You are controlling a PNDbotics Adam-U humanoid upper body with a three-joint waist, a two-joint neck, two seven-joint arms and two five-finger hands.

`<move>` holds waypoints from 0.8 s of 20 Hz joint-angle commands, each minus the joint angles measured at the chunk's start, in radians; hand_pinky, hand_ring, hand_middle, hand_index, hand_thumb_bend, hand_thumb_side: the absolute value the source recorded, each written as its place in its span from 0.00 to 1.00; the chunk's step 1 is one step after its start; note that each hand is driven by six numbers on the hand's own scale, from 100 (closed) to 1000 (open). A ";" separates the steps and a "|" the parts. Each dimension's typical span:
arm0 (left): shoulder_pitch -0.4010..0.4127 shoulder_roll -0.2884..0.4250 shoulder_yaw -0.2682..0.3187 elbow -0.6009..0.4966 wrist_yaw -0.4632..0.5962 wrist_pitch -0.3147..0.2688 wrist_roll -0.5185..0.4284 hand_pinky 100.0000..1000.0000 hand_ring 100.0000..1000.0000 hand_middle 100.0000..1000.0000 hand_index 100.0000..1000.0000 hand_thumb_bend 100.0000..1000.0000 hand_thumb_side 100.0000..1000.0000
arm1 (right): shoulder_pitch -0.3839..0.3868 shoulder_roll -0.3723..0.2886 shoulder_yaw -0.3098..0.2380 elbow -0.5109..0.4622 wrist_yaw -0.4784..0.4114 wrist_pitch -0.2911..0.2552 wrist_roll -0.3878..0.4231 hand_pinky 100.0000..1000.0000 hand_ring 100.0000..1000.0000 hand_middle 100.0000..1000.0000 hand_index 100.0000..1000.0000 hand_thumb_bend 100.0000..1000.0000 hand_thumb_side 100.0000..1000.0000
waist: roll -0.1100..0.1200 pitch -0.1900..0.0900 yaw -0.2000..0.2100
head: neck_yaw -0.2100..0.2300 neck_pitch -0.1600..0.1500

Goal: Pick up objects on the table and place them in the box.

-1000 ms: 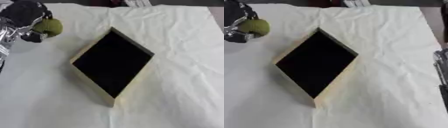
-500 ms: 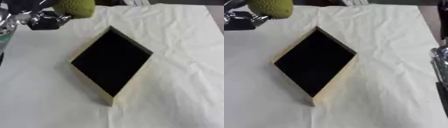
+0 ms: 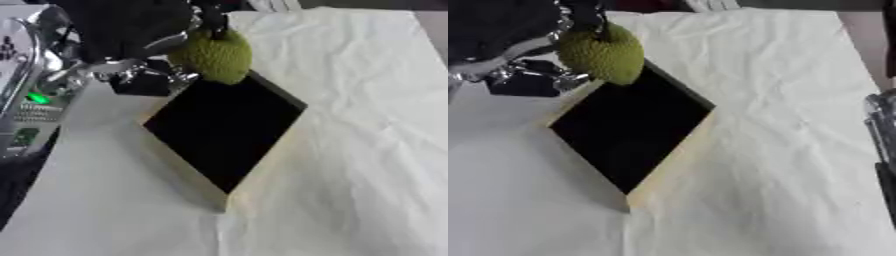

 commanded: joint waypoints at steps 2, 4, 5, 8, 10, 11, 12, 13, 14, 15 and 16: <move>-0.009 -0.030 -0.026 0.034 0.014 -0.010 -0.018 0.44 0.42 0.40 0.52 0.09 0.00 | -0.011 -0.014 -0.012 -0.021 0.004 0.000 -0.005 0.82 0.75 0.75 0.87 0.22 0.68 | 0.000 -0.024 -0.003 | 0.005 0.002; -0.004 -0.046 -0.040 0.063 0.011 -0.013 -0.030 0.44 0.42 0.40 0.53 0.09 0.00 | -0.012 -0.014 -0.012 -0.021 0.004 0.000 -0.005 0.82 0.75 0.75 0.87 0.22 0.68 | -0.001 -0.024 -0.003 | 0.006 0.001; -0.002 -0.052 -0.045 0.078 0.008 -0.013 -0.035 0.44 0.42 0.40 0.53 0.09 0.00 | -0.012 -0.013 -0.012 -0.021 0.003 0.000 -0.005 0.82 0.75 0.75 0.87 0.23 0.68 | -0.001 -0.024 -0.004 | 0.006 0.001; -0.002 -0.068 -0.058 0.126 -0.009 -0.014 -0.047 0.44 0.43 0.41 0.54 0.08 0.00 | -0.011 -0.013 -0.012 -0.021 0.003 -0.001 -0.005 0.82 0.75 0.75 0.87 0.23 0.68 | -0.001 -0.025 -0.005 | 0.008 0.001; -0.003 -0.074 -0.065 0.151 -0.016 -0.015 -0.051 0.45 0.43 0.41 0.56 0.08 0.00 | -0.011 -0.012 -0.011 -0.021 0.002 -0.001 -0.005 0.82 0.75 0.75 0.87 0.23 0.68 | 0.000 -0.026 -0.005 | 0.008 0.000; -0.003 -0.077 -0.067 0.161 -0.018 -0.016 -0.053 0.45 0.43 0.41 0.56 0.08 0.00 | -0.011 -0.011 -0.011 -0.021 0.002 -0.001 -0.004 0.82 0.75 0.75 0.87 0.23 0.68 | 0.000 -0.026 -0.005 | 0.007 0.000; -0.002 -0.078 -0.069 0.170 -0.019 -0.016 -0.058 0.47 0.45 0.43 0.59 0.09 0.00 | -0.011 -0.011 -0.011 -0.021 0.002 -0.001 -0.004 0.82 0.75 0.75 0.87 0.23 0.68 | 0.000 -0.026 -0.006 | 0.007 0.000; -0.001 -0.079 -0.070 0.177 -0.018 -0.016 -0.064 0.49 0.46 0.44 0.61 0.13 0.00 | -0.011 -0.011 -0.011 -0.021 0.002 -0.001 -0.004 0.82 0.75 0.75 0.87 0.23 0.68 | 0.000 -0.026 -0.006 | 0.006 0.000; 0.000 -0.079 -0.070 0.181 -0.014 -0.016 -0.071 0.50 0.47 0.44 0.63 0.15 0.00 | -0.010 -0.011 -0.011 -0.021 0.002 -0.001 -0.004 0.82 0.75 0.75 0.87 0.23 0.68 | 0.000 -0.026 -0.006 | 0.006 0.000; 0.001 -0.079 -0.069 0.184 -0.009 -0.016 -0.077 0.51 0.47 0.45 0.63 0.17 0.00 | -0.010 -0.011 -0.012 -0.021 0.002 -0.001 -0.005 0.82 0.75 0.75 0.87 0.23 0.68 | 0.001 -0.026 -0.006 | 0.005 -0.001; 0.002 -0.079 -0.069 0.185 -0.004 -0.017 -0.084 0.54 0.49 0.48 0.67 0.23 0.01 | -0.009 -0.011 -0.012 -0.021 0.002 -0.001 -0.006 0.82 0.75 0.75 0.87 0.23 0.68 | 0.001 -0.026 -0.006 | 0.005 -0.001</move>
